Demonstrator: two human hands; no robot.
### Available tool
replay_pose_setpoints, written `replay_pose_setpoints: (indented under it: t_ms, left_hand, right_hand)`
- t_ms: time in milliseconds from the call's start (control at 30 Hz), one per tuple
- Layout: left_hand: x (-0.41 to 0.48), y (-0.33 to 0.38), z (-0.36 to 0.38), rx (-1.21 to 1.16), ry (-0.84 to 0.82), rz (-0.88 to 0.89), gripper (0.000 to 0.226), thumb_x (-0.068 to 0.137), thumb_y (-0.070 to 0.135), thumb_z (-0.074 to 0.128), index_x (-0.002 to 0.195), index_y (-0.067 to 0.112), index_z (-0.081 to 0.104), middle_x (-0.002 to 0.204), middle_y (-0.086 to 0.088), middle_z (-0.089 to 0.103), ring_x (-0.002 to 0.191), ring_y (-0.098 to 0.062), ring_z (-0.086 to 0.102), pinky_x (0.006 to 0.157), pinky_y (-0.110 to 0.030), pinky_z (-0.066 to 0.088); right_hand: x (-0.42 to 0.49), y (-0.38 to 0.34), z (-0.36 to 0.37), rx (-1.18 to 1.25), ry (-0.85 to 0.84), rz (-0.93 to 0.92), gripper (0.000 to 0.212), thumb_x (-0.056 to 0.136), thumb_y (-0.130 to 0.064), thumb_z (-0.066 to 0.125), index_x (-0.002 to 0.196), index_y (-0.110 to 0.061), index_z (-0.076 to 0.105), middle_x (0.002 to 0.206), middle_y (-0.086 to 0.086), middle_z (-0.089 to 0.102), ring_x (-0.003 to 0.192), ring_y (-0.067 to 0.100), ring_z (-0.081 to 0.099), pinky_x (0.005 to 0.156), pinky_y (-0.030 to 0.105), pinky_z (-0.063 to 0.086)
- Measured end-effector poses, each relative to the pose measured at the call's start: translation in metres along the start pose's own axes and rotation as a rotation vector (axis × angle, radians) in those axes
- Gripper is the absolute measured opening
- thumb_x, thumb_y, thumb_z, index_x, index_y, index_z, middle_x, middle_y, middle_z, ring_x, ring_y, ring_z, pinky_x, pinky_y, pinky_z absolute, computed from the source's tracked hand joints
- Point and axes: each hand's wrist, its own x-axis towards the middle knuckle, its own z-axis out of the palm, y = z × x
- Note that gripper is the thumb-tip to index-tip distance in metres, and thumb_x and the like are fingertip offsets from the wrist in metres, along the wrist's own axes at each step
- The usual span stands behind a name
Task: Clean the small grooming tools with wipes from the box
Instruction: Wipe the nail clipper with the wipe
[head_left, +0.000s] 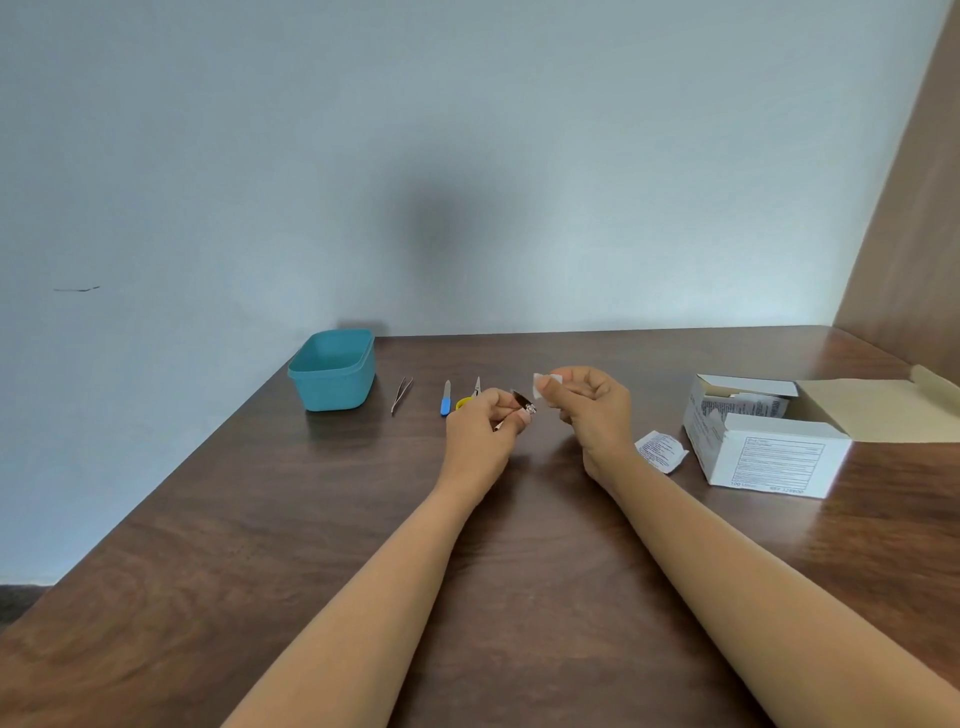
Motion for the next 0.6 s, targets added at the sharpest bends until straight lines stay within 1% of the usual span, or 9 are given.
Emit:
replay_pose_setpoints:
  t_ms: [67, 133, 233, 300, 367, 400, 500, 567, 600]
  left_hand:
    - [0.0003, -0.0002, 0.0003, -0.008, -0.005, 0.001, 0.008, 0.085, 0.015, 0.069, 0.078, 0.015, 0.067, 0.067, 0.006, 0.064, 0.057, 0.006, 0.053, 0.059, -0.005, 0.037]
    - [0.0000, -0.0001, -0.0001, -0.023, -0.002, -0.008, 0.009, 0.085, 0.016, 0.069, 0.076, 0.015, 0.069, 0.061, 0.007, 0.061, 0.056, 0.002, 0.049, 0.059, -0.008, 0.037]
    - [-0.0006, 0.0007, -0.0012, -0.071, 0.006, -0.032, 0.007, 0.085, 0.017, 0.069, 0.079, 0.019, 0.073, 0.066, 0.008, 0.066, 0.063, 0.003, 0.055, 0.066, -0.007, 0.041]
    - [-0.0003, 0.0005, -0.0012, -0.082, -0.004, -0.048, 0.006, 0.084, 0.018, 0.070, 0.080, 0.019, 0.074, 0.068, 0.009, 0.067, 0.063, 0.005, 0.056, 0.067, -0.007, 0.042]
    - [-0.0006, 0.0015, -0.0013, -0.083, -0.022, -0.059, 0.006, 0.083, 0.019, 0.071, 0.078, 0.020, 0.074, 0.067, 0.005, 0.068, 0.065, 0.001, 0.057, 0.069, -0.012, 0.043]
    - [-0.0008, 0.0018, -0.0013, -0.084, -0.027, -0.060, 0.007, 0.082, 0.019, 0.071, 0.076, 0.021, 0.074, 0.068, 0.002, 0.069, 0.067, -0.002, 0.058, 0.070, -0.016, 0.043]
    - [-0.0021, 0.0038, -0.0021, -0.093, -0.022, -0.068, 0.008, 0.081, 0.019, 0.071, 0.074, 0.021, 0.075, 0.073, -0.005, 0.072, 0.070, -0.007, 0.059, 0.072, -0.021, 0.045]
    - [-0.0021, 0.0031, -0.0021, -0.110, -0.014, -0.073, 0.010, 0.080, 0.019, 0.072, 0.071, 0.023, 0.074, 0.071, -0.004, 0.071, 0.070, -0.007, 0.059, 0.073, -0.024, 0.045]
    - [-0.0017, 0.0025, -0.0021, -0.115, -0.008, -0.073, 0.012, 0.080, 0.020, 0.073, 0.069, 0.026, 0.074, 0.068, 0.000, 0.070, 0.070, -0.008, 0.059, 0.075, -0.027, 0.046]
  right_hand:
    - [0.0035, 0.0011, -0.0037, 0.050, 0.024, 0.032, 0.016, 0.075, -0.009, 0.078, 0.077, -0.014, 0.063, 0.060, -0.007, 0.068, 0.054, 0.001, 0.058, 0.056, 0.017, 0.041]
    - [0.0049, 0.0015, -0.0058, 0.045, 0.005, 0.041, 0.013, 0.077, -0.008, 0.076, 0.078, -0.014, 0.065, 0.060, -0.008, 0.068, 0.056, 0.001, 0.059, 0.057, 0.018, 0.042]
    - [0.0040, 0.0007, -0.0056, -0.016, -0.058, 0.014, 0.010, 0.079, -0.006, 0.073, 0.080, -0.014, 0.067, 0.059, -0.008, 0.067, 0.055, 0.000, 0.055, 0.057, 0.016, 0.041]
    - [0.0024, -0.0008, -0.0043, -0.049, -0.106, -0.024, 0.009, 0.080, -0.003, 0.072, 0.082, -0.010, 0.067, 0.057, -0.008, 0.067, 0.053, -0.001, 0.053, 0.056, 0.013, 0.040]
    - [0.0008, -0.0021, -0.0026, -0.058, -0.147, -0.065, 0.008, 0.080, 0.000, 0.070, 0.085, -0.004, 0.066, 0.054, -0.008, 0.066, 0.052, 0.000, 0.055, 0.057, 0.011, 0.043]
    - [0.0008, -0.0023, -0.0020, -0.071, -0.156, -0.089, 0.007, 0.080, 0.001, 0.070, 0.085, -0.003, 0.066, 0.053, -0.008, 0.065, 0.053, 0.002, 0.056, 0.061, 0.012, 0.046]
    - [0.0014, -0.0010, -0.0006, -0.132, -0.160, -0.153, 0.007, 0.081, -0.001, 0.069, 0.083, -0.007, 0.067, 0.049, -0.009, 0.060, 0.055, 0.007, 0.055, 0.069, 0.018, 0.050]
    - [0.0027, 0.0002, -0.0005, -0.182, -0.152, -0.184, 0.010, 0.083, -0.002, 0.064, 0.084, -0.010, 0.069, 0.050, -0.006, 0.059, 0.055, 0.010, 0.053, 0.066, 0.017, 0.047]
    - [0.0034, 0.0005, -0.0007, -0.208, -0.141, -0.199, 0.014, 0.085, -0.002, 0.060, 0.085, -0.011, 0.071, 0.053, -0.003, 0.059, 0.057, 0.011, 0.053, 0.062, 0.015, 0.044]
